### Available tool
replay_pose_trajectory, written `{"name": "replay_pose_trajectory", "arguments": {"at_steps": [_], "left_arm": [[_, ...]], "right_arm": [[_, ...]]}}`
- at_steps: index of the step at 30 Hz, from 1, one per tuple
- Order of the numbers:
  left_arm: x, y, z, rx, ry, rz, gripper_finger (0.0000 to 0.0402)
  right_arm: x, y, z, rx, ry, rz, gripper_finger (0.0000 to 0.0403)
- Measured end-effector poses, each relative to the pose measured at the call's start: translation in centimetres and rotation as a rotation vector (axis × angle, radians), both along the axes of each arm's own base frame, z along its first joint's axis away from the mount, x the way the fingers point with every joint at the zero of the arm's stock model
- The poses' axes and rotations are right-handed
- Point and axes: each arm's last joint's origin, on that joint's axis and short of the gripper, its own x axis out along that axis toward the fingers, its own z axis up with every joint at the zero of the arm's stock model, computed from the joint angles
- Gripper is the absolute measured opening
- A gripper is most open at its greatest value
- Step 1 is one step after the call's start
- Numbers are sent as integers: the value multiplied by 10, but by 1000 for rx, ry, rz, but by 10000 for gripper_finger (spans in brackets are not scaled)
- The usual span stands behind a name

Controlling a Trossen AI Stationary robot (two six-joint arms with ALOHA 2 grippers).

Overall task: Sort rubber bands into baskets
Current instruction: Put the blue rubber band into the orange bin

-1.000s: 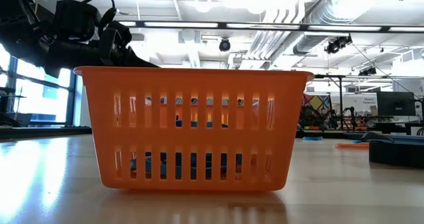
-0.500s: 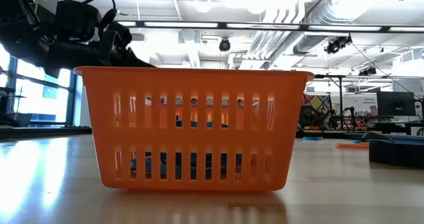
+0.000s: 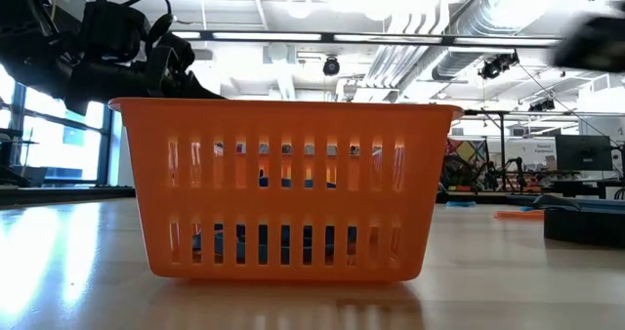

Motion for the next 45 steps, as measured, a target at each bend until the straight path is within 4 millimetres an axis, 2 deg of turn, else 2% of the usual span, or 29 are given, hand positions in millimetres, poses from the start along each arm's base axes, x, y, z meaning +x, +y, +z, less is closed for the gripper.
{"name": "replay_pose_trajectory", "arguments": {"at_steps": [6, 13, 17, 22, 28, 34, 41, 45], "left_arm": [[0, 0, 0, -6, -3, 1, 0], [0, 0, 1, -3, -12, 1, 0], [0, 0, 1, -3, -12, 1, 0], [0, 0, 1, -2, -12, 1, 0], [0, 0, 1, -9, -12, 1, 0], [0, 0, 1, 4, -8, 0, 0], [0, 0, -1, 10, 7, -1, 0], [0, 0, -2, 6, 20, -2, 0]], "right_arm": [[40, -22, 29, -35, -192, 65, 0], [82, -56, 49, -1, -350, 106, 0], [103, -68, 50, 8, -359, 141, 0], [125, -72, 43, 47, -336, 200, 0], [137, -81, 34, 127, -314, 237, 0], [141, -93, 23, 157, -313, 258, 0], [146, -100, -1, 296, -285, 267, 1], [147, -101, -1, 304, -288, 271, 15]]}}
